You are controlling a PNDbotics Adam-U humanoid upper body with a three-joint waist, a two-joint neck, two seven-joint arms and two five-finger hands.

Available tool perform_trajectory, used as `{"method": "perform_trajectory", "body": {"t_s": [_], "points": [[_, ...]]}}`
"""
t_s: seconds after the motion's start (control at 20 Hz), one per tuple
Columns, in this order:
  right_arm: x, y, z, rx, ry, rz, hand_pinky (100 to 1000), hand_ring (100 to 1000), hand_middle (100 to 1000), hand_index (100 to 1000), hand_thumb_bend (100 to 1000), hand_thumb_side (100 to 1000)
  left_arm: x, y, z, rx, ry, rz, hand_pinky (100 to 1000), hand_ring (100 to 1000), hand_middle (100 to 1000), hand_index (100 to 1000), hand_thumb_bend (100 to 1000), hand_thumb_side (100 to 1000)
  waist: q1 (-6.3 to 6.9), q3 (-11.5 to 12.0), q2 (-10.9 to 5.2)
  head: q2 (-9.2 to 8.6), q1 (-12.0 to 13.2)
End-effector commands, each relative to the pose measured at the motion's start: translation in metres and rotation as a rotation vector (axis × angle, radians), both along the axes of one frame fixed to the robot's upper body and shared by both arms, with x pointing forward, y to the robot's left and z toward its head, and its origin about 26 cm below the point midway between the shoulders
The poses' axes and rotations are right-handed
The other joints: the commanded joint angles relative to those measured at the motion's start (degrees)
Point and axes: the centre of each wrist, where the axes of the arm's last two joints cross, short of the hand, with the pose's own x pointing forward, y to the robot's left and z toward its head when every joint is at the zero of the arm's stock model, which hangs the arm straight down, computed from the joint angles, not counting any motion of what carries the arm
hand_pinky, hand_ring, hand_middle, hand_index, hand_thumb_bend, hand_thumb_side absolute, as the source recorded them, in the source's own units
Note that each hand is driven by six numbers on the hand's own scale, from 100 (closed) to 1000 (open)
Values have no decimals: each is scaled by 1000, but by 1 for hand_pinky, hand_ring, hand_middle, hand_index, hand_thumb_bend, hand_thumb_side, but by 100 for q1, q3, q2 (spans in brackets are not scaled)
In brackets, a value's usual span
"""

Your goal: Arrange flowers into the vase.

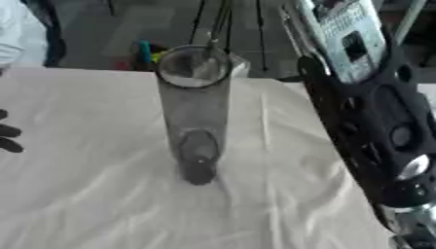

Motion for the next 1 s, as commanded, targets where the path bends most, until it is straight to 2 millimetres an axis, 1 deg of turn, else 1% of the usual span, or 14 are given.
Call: {"method": "perform_trajectory", "body": {"t_s": [0.05,0.2,0.25,0.3,0.35,0.55,1.0], "points": [[-8,-5,11,-7,-43,-8,100,100,100,218,100,718,-3,-2,7,6,-28,-13,498,599,657,929,100,1000,-88,16,-70,-22,-17],[-11,-8,16,2,-82,-19,100,100,100,220,100,712,-3,-1,7,8,-27,-11,498,599,657,928,100,1000,-99,1,-74,-18,-20],[-12,-8,18,1,-100,-26,100,100,100,220,100,734,-3,-1,7,10,-26,-11,498,599,657,928,100,1000,-105,-7,-82,-16,-22],[-12,-9,20,0,-115,-31,100,100,100,221,100,710,-3,-1,7,10,-25,-11,499,599,657,928,100,1000,-112,-14,-94,-15,-27],[-13,-10,23,0,-127,-34,100,100,100,221,100,710,-3,-1,6,11,-24,-11,499,599,657,928,100,1000,-118,-23,-111,-15,-36],[-16,-10,29,15,-127,-13,100,100,100,221,100,711,-3,1,6,13,-19,-8,500,600,657,928,100,1000,-131,-62,-206,23,-40],[-20,-7,34,49,-112,6,100,100,100,223,100,711,-3,2,5,14,-11,-5,502,600,657,927,100,1000,-171,-114,-404,107,-34]]}}
